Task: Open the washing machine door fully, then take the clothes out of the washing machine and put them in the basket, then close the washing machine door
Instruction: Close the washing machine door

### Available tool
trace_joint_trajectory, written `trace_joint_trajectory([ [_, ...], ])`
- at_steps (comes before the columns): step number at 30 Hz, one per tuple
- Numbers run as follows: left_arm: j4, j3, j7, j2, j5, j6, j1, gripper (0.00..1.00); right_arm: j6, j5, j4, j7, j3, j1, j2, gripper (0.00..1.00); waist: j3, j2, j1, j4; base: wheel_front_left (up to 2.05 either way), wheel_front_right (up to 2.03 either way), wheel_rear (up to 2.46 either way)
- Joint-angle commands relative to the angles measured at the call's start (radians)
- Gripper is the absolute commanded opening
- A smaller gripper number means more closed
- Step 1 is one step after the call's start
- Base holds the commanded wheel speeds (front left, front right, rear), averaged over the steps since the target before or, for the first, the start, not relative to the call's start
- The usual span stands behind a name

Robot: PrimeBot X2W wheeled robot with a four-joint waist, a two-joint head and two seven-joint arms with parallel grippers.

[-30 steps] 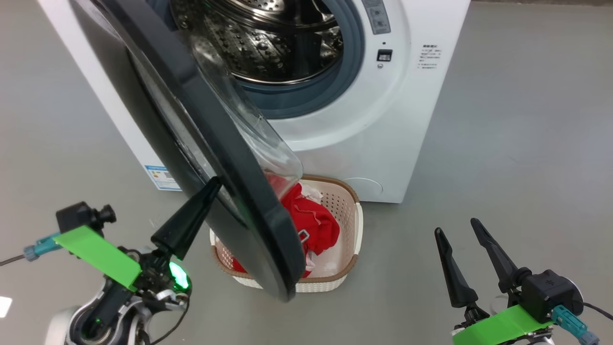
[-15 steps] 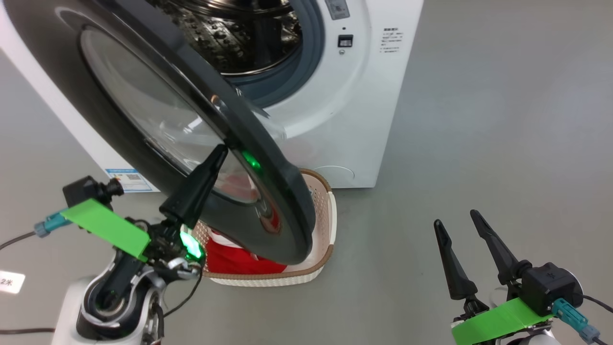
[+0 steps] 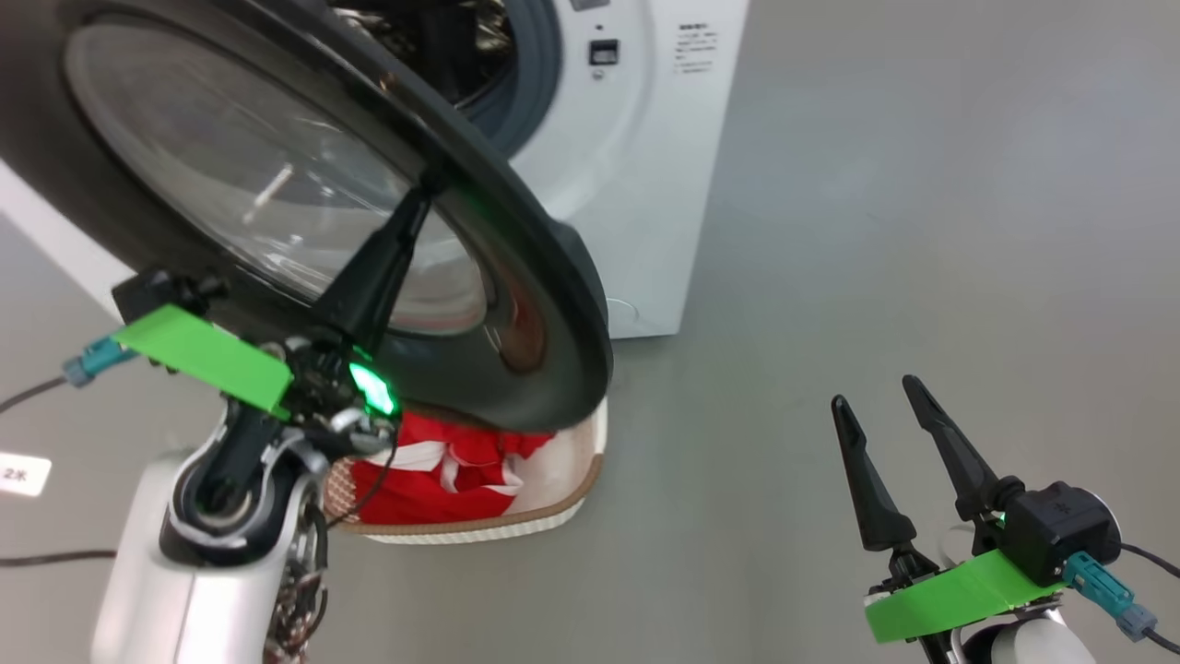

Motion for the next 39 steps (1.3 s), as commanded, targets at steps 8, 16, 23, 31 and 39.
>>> trace_joint_trajectory([
  [8, 0.077, 0.019, -0.063, 0.013, 0.01, -0.052, -0.147, 0.0, 0.005, 0.011, -0.029, -0.009, 0.024, -0.051, -0.008, 1.0, 0.062, -0.0001, 0.0, -0.073, 0.0, 0.0, 0.0],
  [16, 0.15, 0.039, -0.139, 0.013, 0.054, -0.078, -0.224, 0.0, 0.005, 0.014, -0.036, -0.009, 0.022, -0.063, -0.008, 1.0, 0.097, -0.0001, 0.0, -0.098, 0.0, 0.0, 0.0],
  [23, 0.215, 0.046, -0.214, 0.013, 0.083, -0.102, -0.309, 0.0, 0.005, 0.016, -0.046, -0.009, 0.023, -0.079, -0.008, 1.0, 0.138, -0.0001, 0.0, -0.113, 0.0, 0.0, 0.0],
  [31, 0.264, 0.041, -0.249, 0.013, 0.095, -0.119, -0.387, 0.0, 0.005, 0.018, -0.053, -0.009, 0.026, -0.089, -0.008, 1.0, 0.185, -0.0001, 0.0, -0.121, 0.0, 0.0, 0.0],
  [39, 0.281, 0.037, -0.258, 0.014, 0.107, -0.128, -0.441, 0.0, 0.005, 0.017, -0.056, -0.009, 0.028, -0.106, -0.008, 1.0, 0.217, -0.0001, 0.0, -0.132, 0.0, 0.0, 0.0],
])
